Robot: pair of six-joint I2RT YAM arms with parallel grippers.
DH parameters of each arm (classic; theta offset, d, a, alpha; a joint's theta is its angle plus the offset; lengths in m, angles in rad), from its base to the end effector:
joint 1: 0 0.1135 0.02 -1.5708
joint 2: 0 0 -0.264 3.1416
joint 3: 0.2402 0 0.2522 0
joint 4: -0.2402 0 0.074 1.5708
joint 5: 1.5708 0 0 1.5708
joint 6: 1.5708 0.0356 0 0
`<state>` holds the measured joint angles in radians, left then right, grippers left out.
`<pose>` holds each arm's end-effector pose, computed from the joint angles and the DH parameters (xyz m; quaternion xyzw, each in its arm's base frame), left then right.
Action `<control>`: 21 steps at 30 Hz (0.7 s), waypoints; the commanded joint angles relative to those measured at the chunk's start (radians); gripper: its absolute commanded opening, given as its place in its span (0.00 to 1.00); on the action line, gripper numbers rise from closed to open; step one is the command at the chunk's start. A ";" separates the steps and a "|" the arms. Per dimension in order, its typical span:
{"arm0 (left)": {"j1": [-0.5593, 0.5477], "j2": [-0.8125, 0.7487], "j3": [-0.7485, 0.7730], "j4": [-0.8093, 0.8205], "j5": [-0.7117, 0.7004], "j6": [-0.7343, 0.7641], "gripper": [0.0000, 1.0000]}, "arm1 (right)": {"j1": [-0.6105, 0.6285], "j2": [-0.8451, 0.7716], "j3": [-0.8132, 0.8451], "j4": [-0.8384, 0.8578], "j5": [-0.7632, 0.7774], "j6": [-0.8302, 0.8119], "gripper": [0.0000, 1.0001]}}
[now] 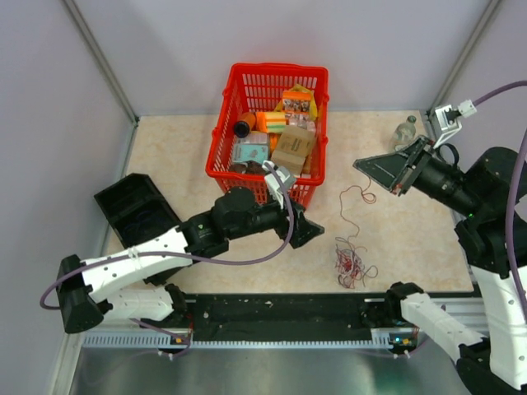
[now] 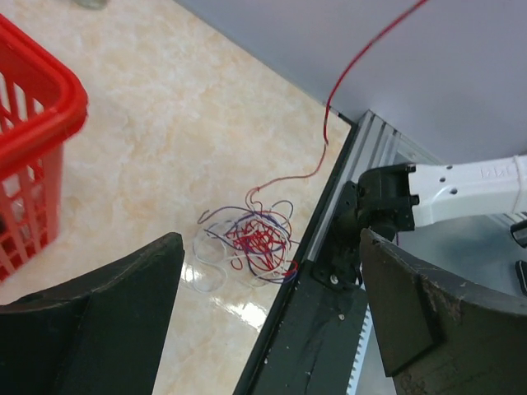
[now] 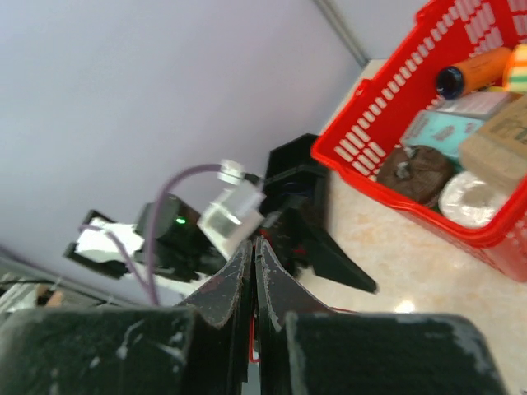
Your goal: Untangle the cables
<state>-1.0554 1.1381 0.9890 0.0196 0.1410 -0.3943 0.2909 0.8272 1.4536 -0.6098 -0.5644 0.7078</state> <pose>0.1281 -0.2363 0.3620 0.2872 0.6938 -0.4760 0.4577 0.0986 0.0494 0.5018 -0.0549 0.7000 0.4993 0.5076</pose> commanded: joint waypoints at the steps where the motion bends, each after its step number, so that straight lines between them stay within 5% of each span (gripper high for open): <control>1: -0.037 -0.004 -0.029 0.161 -0.006 -0.029 0.94 | 0.008 0.024 0.088 0.187 -0.167 0.105 0.00; 8: -0.040 -0.009 0.026 0.315 0.096 -0.009 0.99 | 0.010 0.122 0.258 0.493 -0.246 0.350 0.00; 13: -0.038 0.054 0.092 0.482 0.186 -0.090 0.99 | 0.011 0.132 0.234 0.519 -0.236 0.378 0.00; 21: -0.040 0.276 0.339 0.444 0.250 -0.121 0.89 | 0.017 0.112 0.231 0.510 -0.223 0.377 0.00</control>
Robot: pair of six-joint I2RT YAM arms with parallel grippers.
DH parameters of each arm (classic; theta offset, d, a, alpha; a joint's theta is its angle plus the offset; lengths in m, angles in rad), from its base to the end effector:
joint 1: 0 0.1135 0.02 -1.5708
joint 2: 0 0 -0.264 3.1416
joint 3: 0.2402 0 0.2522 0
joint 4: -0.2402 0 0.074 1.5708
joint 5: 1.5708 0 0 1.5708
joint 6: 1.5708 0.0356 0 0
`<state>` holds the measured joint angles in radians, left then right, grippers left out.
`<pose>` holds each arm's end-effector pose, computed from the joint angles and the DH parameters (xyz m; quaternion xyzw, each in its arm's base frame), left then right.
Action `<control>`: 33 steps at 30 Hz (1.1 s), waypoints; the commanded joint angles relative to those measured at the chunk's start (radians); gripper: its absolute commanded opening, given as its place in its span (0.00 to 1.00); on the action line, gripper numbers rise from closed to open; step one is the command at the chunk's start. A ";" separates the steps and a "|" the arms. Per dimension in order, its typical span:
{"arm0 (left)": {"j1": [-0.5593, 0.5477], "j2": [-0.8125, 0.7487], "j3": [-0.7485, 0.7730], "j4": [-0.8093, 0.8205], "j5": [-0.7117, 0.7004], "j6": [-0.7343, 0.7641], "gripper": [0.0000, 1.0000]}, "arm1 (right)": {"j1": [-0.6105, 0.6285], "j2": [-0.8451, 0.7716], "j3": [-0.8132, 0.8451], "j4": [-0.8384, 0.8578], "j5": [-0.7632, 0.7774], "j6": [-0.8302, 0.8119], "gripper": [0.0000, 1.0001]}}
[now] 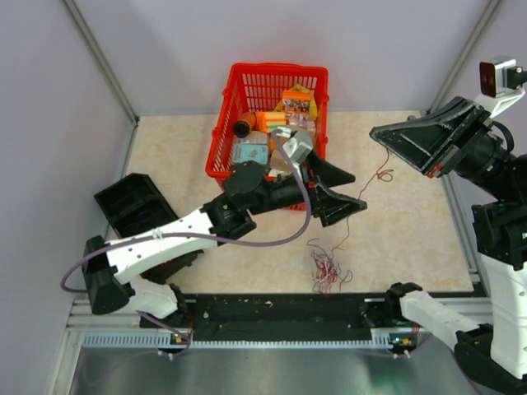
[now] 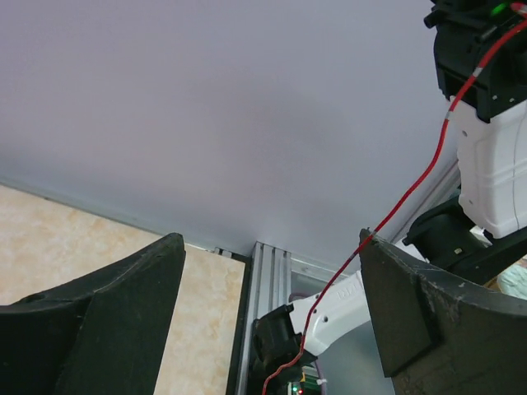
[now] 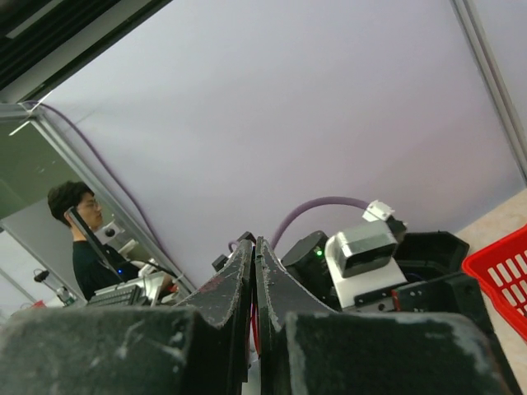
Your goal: Untangle the cables
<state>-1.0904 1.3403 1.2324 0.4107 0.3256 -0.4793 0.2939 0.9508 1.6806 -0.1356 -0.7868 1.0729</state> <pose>0.1343 -0.2824 0.4359 0.3004 0.5182 -0.6298 0.4946 0.0801 0.0506 0.5919 -0.1486 0.5294 0.6545 0.5189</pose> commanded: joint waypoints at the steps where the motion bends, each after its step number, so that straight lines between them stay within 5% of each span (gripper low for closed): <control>1: -0.003 0.091 0.116 0.060 0.094 -0.039 0.83 | 0.014 -0.014 0.004 0.021 0.003 -0.002 0.00; 3: -0.003 0.108 0.133 0.071 0.153 -0.048 0.69 | 0.014 -0.020 -0.001 -0.007 0.014 -0.024 0.00; 6: -0.003 0.097 0.131 0.002 0.141 -0.009 0.10 | 0.014 -0.021 -0.007 -0.027 0.017 -0.056 0.00; 7: -0.003 0.082 0.125 -0.050 0.091 0.017 0.00 | 0.014 -0.027 -0.015 -0.038 0.020 -0.074 0.00; 10: -0.002 0.008 0.130 -0.194 -0.064 0.125 0.00 | 0.013 -0.073 -0.102 -0.149 0.082 -0.192 0.04; 14: 0.000 -0.090 0.199 -0.381 -0.279 0.240 0.00 | 0.016 -0.206 -0.402 -0.286 0.207 -0.350 0.92; 15: 0.003 -0.107 0.213 -0.406 -0.316 0.245 0.00 | 0.017 -0.233 -0.497 -0.303 0.234 -0.373 0.97; 19: 0.004 -0.127 0.282 -0.532 -0.408 0.197 0.00 | 0.057 -0.299 -0.783 -0.343 0.363 -0.427 0.99; 23: 0.004 -0.145 0.303 -0.567 -0.483 0.117 0.00 | 0.256 -0.323 -0.944 -0.302 0.514 -0.482 0.99; 29: 0.004 -0.177 0.308 -0.579 -0.556 0.070 0.00 | 0.572 -0.301 -1.194 0.046 0.748 -0.597 0.98; 33: 0.004 -0.207 0.306 -0.579 -0.562 0.056 0.00 | 0.654 -0.183 -1.239 0.287 0.871 -0.642 0.96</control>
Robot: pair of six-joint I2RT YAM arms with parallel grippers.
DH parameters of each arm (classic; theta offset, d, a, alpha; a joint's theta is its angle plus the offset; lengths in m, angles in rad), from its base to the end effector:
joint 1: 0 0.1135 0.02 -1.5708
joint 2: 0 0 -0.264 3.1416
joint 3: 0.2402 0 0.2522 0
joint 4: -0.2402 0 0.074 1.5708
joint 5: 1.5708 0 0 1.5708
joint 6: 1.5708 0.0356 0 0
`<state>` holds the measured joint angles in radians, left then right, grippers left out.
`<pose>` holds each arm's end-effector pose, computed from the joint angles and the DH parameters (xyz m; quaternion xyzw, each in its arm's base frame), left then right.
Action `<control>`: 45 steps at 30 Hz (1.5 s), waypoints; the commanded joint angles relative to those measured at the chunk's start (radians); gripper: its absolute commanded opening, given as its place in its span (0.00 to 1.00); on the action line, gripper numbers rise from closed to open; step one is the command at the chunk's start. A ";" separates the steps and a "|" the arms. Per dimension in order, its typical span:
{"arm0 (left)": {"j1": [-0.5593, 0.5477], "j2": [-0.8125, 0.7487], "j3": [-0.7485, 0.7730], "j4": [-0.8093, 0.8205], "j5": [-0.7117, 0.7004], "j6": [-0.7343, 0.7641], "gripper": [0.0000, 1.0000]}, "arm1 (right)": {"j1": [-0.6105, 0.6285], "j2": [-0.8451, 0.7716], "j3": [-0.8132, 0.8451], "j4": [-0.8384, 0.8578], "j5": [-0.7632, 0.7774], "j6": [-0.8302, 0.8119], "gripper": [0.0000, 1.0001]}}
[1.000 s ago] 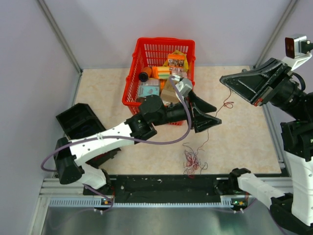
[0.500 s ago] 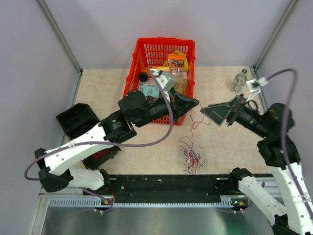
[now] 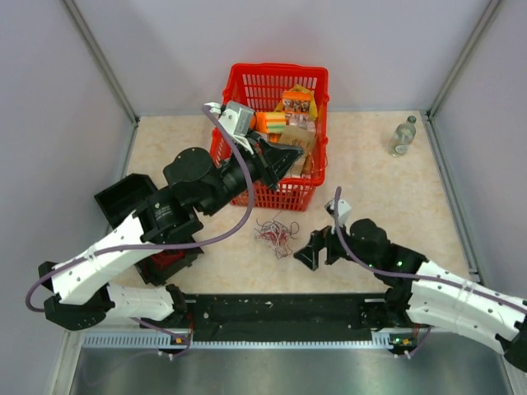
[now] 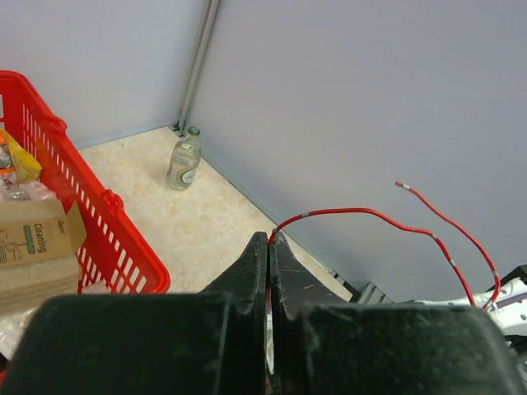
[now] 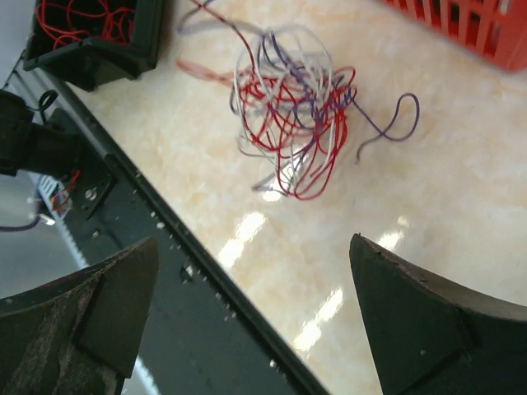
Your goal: Untangle the cables
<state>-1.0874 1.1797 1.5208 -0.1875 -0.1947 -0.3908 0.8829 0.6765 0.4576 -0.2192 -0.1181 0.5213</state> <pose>0.1166 -0.2073 0.5127 0.1517 0.6340 -0.4623 0.6011 0.1017 0.1304 0.2378 -0.1826 0.8230 0.3839 0.3768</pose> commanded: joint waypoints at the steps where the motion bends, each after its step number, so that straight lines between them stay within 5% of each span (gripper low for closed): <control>1: 0.001 -0.051 0.018 0.022 -0.041 -0.030 0.00 | 0.068 0.144 -0.017 0.445 0.183 -0.090 0.95; 6: 0.000 -0.066 0.045 0.013 -0.045 0.009 0.00 | 0.126 0.392 0.024 0.659 0.208 -0.083 0.87; 14: 0.000 -0.069 0.218 -0.078 -0.038 0.066 0.00 | 0.146 0.603 -0.071 0.983 0.549 -0.012 0.76; 25: 0.001 -0.077 0.533 -0.182 -0.098 0.210 0.00 | 0.142 0.868 -0.045 1.124 0.462 0.075 0.56; 26: 0.001 -0.081 0.527 -0.191 -0.113 0.214 0.00 | 0.143 0.859 -0.040 1.094 0.468 0.075 0.54; 33: 0.001 -0.140 0.324 -0.262 -0.207 0.158 0.00 | 0.097 0.720 -0.127 0.879 0.627 0.198 0.00; 39: 0.003 -0.218 0.038 -0.276 -0.222 0.047 0.00 | -0.016 0.266 -0.159 0.285 0.790 0.330 0.00; 45: 0.004 -0.294 -0.339 -0.204 -0.196 -0.129 0.00 | -0.189 -0.157 -0.128 -0.044 0.767 0.223 0.00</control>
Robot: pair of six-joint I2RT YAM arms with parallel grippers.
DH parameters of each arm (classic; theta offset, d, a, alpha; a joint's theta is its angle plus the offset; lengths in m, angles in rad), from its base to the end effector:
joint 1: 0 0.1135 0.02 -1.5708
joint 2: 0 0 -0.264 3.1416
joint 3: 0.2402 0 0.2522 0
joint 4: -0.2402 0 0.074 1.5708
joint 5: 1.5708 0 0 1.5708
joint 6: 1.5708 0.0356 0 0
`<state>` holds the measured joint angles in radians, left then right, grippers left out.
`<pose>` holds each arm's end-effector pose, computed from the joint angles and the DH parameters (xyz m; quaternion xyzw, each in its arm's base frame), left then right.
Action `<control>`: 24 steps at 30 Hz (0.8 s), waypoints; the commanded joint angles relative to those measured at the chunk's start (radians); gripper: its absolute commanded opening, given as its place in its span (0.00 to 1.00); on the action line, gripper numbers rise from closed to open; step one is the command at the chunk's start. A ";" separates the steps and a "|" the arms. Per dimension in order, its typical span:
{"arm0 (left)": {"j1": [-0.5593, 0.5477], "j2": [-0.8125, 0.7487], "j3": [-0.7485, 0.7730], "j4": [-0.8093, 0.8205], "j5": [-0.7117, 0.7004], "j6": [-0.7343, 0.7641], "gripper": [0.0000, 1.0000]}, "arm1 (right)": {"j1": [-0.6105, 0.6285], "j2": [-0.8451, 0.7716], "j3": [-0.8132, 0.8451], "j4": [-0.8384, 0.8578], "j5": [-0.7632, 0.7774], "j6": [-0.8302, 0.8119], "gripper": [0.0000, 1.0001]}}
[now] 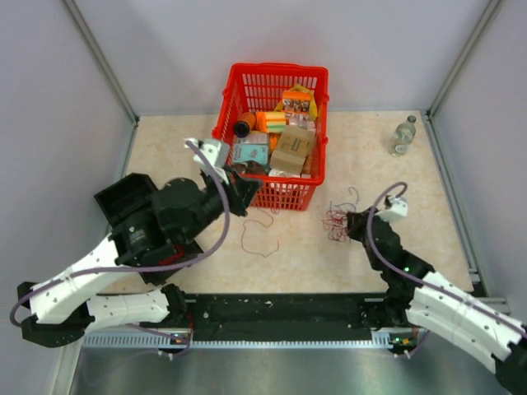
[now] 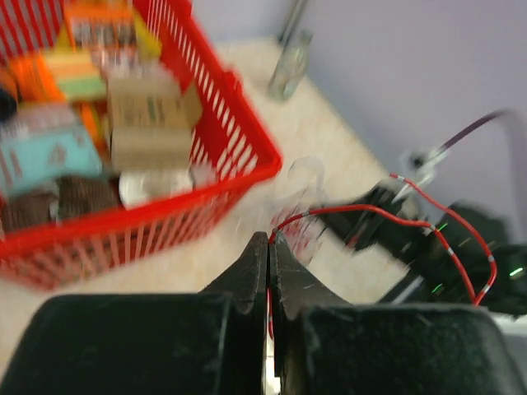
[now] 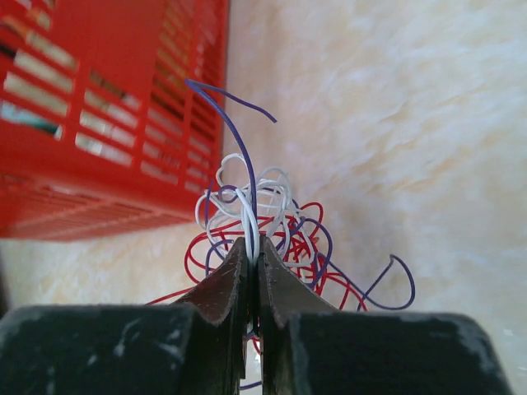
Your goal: Untangle the cables
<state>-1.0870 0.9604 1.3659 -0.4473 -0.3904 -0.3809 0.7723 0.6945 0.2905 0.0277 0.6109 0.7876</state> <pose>0.0943 -0.1503 0.4771 0.1188 0.7108 -0.3509 0.5980 0.1302 0.0984 0.2034 0.1752 0.7873 0.2004 0.5562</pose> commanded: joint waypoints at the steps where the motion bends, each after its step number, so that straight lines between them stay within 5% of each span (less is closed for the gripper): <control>1: 0.006 -0.083 -0.230 0.070 -0.004 -0.169 0.00 | -0.091 -0.219 0.041 -0.307 0.036 -0.068 0.00; 13: 0.009 -0.098 -0.566 0.312 0.027 -0.127 0.00 | -0.126 -0.194 0.041 -0.318 0.009 -0.057 0.00; 24: 0.007 -0.066 -0.614 0.426 -0.073 0.034 0.00 | -0.128 -0.182 0.021 -0.282 0.000 -0.070 0.00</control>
<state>-1.0813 0.9035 0.7685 -0.1646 -0.4046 -0.4362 0.6514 0.5007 0.2974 -0.3027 0.6189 0.7258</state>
